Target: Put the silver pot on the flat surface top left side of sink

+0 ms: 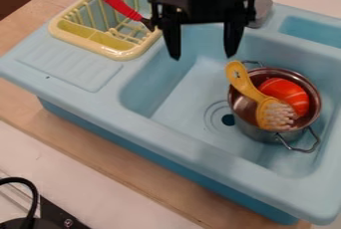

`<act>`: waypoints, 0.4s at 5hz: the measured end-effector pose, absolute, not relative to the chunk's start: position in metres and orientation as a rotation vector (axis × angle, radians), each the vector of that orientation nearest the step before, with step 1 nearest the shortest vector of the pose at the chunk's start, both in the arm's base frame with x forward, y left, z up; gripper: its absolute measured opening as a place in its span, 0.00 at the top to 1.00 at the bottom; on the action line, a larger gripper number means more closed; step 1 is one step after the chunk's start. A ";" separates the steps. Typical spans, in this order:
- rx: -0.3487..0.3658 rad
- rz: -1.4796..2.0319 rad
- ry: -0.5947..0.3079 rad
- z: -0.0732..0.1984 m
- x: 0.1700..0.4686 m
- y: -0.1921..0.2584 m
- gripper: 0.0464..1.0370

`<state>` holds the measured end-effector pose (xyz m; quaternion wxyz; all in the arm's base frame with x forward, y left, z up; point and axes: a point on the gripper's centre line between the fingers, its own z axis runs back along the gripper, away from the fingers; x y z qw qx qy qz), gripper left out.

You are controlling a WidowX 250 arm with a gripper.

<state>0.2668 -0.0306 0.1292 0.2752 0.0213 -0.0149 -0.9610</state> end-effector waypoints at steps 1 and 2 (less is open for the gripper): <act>0.080 -2.538 -0.041 0.115 0.260 -0.044 0.06; 0.128 -2.557 -0.064 0.113 0.263 -0.056 0.06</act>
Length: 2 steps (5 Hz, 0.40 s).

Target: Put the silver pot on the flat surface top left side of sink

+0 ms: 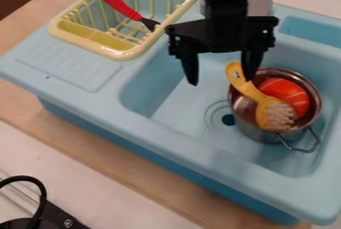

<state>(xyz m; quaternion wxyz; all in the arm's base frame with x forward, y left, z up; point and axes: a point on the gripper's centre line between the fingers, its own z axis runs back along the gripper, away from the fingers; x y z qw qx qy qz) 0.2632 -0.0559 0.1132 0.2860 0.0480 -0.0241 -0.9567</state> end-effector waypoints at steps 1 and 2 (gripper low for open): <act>0.134 -2.541 -0.058 0.109 0.261 -0.060 0.06; 0.095 -2.542 -0.022 0.098 0.258 -0.065 0.06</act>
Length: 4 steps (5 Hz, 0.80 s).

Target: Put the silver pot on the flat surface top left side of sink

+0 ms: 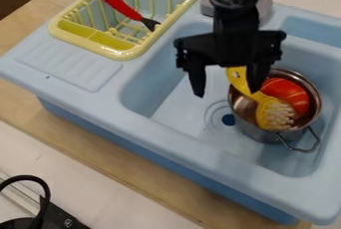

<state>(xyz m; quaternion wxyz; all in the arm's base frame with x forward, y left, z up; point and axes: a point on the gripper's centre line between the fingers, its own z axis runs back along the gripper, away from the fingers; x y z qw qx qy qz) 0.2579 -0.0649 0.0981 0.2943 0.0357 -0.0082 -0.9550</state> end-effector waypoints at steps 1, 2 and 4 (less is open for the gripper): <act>0.056 -2.532 -0.019 0.089 0.249 -0.065 0.06; 0.050 -2.532 -0.020 0.081 0.246 -0.067 0.06; 0.047 -2.511 -0.013 0.070 0.246 -0.066 0.06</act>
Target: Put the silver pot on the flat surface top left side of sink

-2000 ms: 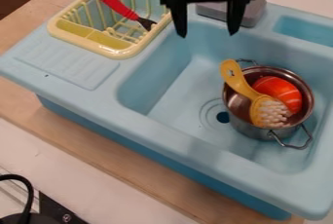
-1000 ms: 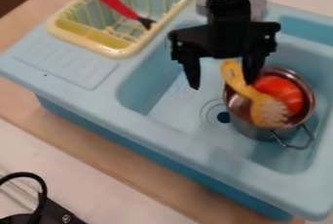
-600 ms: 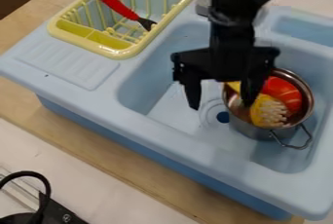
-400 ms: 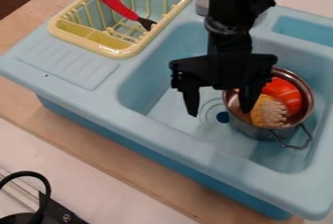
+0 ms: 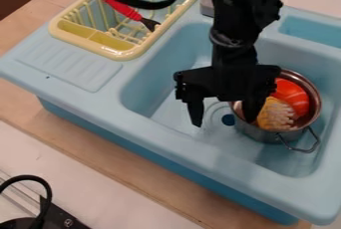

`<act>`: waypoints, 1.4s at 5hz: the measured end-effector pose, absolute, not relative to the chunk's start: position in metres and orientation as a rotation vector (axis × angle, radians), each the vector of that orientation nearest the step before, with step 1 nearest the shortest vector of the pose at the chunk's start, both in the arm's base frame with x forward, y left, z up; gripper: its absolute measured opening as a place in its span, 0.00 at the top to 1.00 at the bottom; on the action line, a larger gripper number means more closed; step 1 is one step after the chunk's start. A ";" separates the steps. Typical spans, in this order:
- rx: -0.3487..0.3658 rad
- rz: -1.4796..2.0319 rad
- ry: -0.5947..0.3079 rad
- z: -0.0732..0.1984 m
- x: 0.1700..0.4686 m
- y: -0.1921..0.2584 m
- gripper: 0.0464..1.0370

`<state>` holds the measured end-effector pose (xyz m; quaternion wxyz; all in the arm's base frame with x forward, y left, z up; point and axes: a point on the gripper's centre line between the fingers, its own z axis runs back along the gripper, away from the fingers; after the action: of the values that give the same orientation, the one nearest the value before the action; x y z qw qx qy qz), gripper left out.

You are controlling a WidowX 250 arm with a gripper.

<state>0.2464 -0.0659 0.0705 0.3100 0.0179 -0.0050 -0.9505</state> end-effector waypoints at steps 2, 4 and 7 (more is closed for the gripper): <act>0.003 -2.499 -0.018 0.061 0.246 -0.066 0.09; 0.003 -2.479 -0.018 0.060 0.247 -0.060 0.64; 0.064 -2.465 -0.030 0.080 0.242 -0.053 0.98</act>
<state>0.2422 -0.0533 0.0802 0.3313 0.0245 -0.0115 -0.9432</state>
